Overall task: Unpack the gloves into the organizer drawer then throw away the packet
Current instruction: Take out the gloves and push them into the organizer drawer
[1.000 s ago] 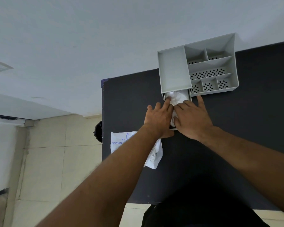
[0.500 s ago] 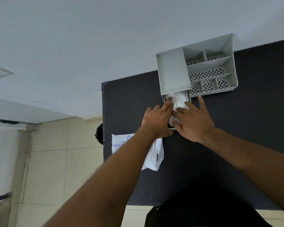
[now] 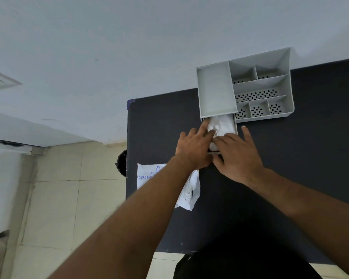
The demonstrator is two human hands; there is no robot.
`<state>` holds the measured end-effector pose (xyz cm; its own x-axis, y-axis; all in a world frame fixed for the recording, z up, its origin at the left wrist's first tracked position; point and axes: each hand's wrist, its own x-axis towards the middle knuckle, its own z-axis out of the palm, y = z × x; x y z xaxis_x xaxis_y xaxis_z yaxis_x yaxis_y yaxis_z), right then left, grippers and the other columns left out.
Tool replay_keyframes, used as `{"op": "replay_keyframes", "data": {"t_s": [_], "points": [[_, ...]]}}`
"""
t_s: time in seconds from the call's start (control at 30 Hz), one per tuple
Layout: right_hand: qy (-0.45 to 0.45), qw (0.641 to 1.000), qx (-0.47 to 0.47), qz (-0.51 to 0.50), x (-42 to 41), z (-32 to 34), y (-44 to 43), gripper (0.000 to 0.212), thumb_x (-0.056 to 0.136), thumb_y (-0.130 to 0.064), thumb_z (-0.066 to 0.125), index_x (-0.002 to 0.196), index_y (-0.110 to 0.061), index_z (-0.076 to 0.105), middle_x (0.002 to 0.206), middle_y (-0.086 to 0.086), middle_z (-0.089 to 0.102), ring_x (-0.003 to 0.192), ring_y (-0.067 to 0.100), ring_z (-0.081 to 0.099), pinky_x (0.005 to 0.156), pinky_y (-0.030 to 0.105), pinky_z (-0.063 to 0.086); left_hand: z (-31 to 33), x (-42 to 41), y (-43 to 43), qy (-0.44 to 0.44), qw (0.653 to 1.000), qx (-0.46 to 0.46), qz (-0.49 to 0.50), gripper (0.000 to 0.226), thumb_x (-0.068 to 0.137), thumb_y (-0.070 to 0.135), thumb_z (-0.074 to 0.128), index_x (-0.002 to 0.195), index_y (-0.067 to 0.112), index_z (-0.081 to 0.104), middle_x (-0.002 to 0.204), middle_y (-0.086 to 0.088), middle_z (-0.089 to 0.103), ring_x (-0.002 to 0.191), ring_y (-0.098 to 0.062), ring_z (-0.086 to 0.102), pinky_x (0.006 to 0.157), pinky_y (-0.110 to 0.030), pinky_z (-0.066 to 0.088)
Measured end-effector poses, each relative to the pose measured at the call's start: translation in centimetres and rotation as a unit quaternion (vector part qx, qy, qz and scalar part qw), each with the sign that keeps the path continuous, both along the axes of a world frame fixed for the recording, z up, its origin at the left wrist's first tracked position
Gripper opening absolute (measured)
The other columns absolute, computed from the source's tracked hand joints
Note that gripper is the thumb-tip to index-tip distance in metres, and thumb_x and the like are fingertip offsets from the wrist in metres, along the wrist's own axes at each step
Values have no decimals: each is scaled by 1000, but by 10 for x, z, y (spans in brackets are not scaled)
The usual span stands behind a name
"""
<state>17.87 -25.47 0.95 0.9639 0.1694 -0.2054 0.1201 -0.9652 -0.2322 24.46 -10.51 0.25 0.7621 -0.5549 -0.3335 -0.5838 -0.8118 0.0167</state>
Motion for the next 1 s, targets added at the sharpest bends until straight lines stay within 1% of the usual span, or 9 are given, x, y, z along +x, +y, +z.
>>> {"op": "replay_keyframes", "data": {"t_s": [0.17,0.3,0.4,0.53,0.6,0.7,0.8,0.87,1.0], "points": [[-6,1000,13,7,-3,-2,-3,41,94,-46,39,126,-29,59,116,-7,69,116,19,60,117,61,13,5,4,-8,-59,998,-32,13,55,87,34,70,137,17,54,153,-6,45,101,-29,66,80,-43,56],[25,1000,-3,0,1,0,-4,44,96,-48,32,126,-29,59,117,-7,67,118,19,58,117,62,12,6,-4,-10,-59,996,-71,10,37,89,19,66,126,14,64,129,-4,65,94,-28,70,75,-42,55],[34,999,-12,-1,4,0,-5,44,96,-49,33,126,-28,58,121,-7,66,121,18,56,118,62,11,10,-8,-11,-34,992,-117,37,43,92,13,64,135,14,60,132,-4,67,95,-30,72,77,-43,54],[25,999,-15,-17,5,0,-8,43,94,-46,38,126,-28,61,121,-5,66,123,18,55,120,60,12,9,-13,-16,14,989,-116,85,62,99,16,55,156,24,33,148,1,56,109,-29,68,86,-43,53],[25,999,-25,-16,6,0,-8,44,94,-46,39,126,-26,62,118,-3,67,121,19,56,119,60,13,5,-14,-16,29,988,-115,103,63,100,17,54,157,26,29,151,1,52,115,-28,66,90,-44,51],[35,999,-41,4,8,-1,-8,48,95,-47,39,132,-23,58,117,-1,68,119,20,59,119,61,9,1,-18,-12,-28,979,-167,112,56,92,14,63,146,21,49,139,-2,62,94,-30,72,78,-42,54],[46,997,-50,21,12,0,-8,51,96,-47,36,136,-21,55,116,-1,70,117,20,62,120,61,4,-5,-22,-9,-78,971,-204,98,45,76,10,80,119,15,69,107,-7,71,60,-29,68,57,-37,53],[50,997,-52,24,15,2,-8,51,96,-47,34,133,-21,56,115,-1,71,116,19,63,121,59,3,-6,-23,-10,-75,970,-208,103,42,75,8,81,115,14,70,100,-9,70,57,-30,66,55,-38,53],[58,998,-32,17,16,4,-8,48,97,-45,35,133,-22,57,117,-1,70,115,17,63,121,56,3,-1,-25,-15,-40,972,-207,104,43,88,6,67,130,14,64,110,-12,70,72,-37,69,66,-44,55]]}}
